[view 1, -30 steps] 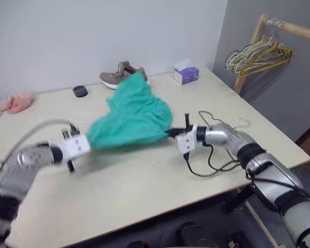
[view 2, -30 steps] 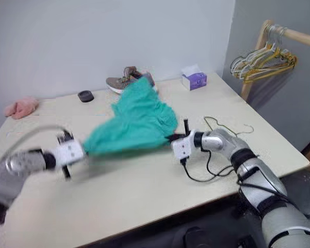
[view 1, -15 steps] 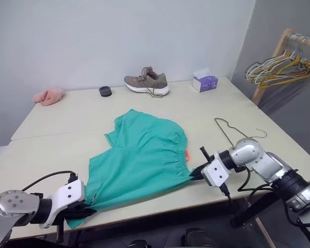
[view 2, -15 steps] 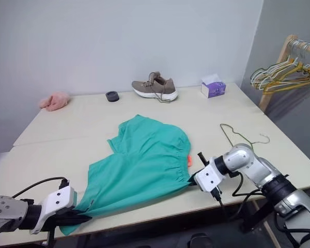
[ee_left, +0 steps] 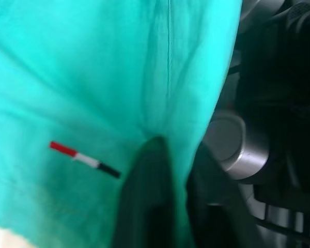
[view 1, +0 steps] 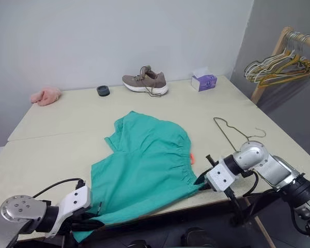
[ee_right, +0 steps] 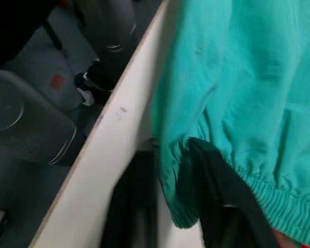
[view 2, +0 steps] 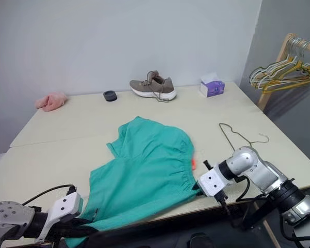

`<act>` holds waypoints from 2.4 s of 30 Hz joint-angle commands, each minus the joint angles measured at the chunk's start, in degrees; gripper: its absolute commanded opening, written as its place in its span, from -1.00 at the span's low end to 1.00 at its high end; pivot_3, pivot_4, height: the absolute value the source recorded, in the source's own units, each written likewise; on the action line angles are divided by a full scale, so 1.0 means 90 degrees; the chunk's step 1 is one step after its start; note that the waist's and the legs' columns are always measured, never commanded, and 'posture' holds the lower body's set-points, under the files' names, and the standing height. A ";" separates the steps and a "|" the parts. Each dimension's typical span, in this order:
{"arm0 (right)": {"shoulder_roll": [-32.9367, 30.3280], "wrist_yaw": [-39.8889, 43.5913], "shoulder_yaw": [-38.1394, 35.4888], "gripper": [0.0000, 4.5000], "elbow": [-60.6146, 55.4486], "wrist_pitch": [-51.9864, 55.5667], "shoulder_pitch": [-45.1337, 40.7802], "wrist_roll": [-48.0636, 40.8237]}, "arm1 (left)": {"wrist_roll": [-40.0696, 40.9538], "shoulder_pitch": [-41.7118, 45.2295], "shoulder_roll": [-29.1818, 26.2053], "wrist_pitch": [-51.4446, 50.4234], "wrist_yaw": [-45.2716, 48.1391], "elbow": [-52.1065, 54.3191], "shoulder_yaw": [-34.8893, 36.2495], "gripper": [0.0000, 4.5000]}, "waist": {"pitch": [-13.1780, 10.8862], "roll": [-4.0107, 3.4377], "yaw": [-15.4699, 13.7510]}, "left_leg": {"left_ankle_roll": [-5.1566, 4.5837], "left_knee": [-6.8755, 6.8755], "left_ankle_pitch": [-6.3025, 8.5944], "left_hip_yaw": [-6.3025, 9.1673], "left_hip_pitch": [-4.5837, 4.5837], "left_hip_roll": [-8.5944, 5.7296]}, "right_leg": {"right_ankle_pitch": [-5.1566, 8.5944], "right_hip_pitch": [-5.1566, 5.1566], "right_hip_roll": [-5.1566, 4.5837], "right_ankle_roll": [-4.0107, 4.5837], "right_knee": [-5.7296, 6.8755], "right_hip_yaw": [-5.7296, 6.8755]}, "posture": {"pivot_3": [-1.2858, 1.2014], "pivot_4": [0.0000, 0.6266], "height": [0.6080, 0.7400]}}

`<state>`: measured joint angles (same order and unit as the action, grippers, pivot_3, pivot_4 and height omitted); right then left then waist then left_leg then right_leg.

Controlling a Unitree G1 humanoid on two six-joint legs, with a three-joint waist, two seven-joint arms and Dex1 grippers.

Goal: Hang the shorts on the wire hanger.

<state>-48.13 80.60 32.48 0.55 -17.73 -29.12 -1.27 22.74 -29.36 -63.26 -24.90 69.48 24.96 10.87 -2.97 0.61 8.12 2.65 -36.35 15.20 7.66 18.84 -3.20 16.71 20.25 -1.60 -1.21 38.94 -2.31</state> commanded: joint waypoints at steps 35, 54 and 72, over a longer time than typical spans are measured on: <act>0.1552 -0.6208 -0.4943 1.00 0.0698 0.5147 0.2018 -0.1065 | 0.0808 0.5506 0.1963 -0.0600 -0.0455 -0.0894 -0.1681 0.94 | -0.0019 0.0014 0.0792 | -0.0011 -0.0012 0.0059 -0.0034 0.0019 0.0005 | 0.0019 0.0002 0.0026 -0.0054 -0.0032 -0.0041 | -0.24 -1.00 1.00; 0.1258 -0.4994 -0.4373 1.00 0.1924 0.5050 0.0945 -0.0915 | 0.0482 0.4776 0.1863 -0.0230 -0.0568 -0.0555 -0.1597 0.94 | -0.0021 0.0018 0.0993 | -0.0012 -0.0012 0.0059 -0.0022 0.0020 0.0007 | 0.0020 -0.0002 0.0028 -0.0058 -0.0036 -0.0034 | -0.21 -1.00 1.00; 0.0999 -0.3252 -0.2571 -0.16 0.4636 0.6176 -0.0761 0.0011 | 0.0415 0.4949 0.1965 -0.0355 -0.0632 -0.0477 -0.1765 0.96 | 0.0022 0.0079 0.1037 | -0.0010 -0.0012 0.0060 -0.0008 0.0015 0.0016 | 0.0020 -0.0009 0.0028 -0.0057 -0.0038 -0.0017 | -0.21 -1.00 1.00</act>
<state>-40.16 49.91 6.23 38.35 37.16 -37.00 -3.13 26.51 14.25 -45.59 -28.33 64.23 18.76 -5.38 -2.77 1.32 17.46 2.57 -36.45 15.75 7.60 18.97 -3.04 16.89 20.16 -1.33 -1.73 38.59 -2.45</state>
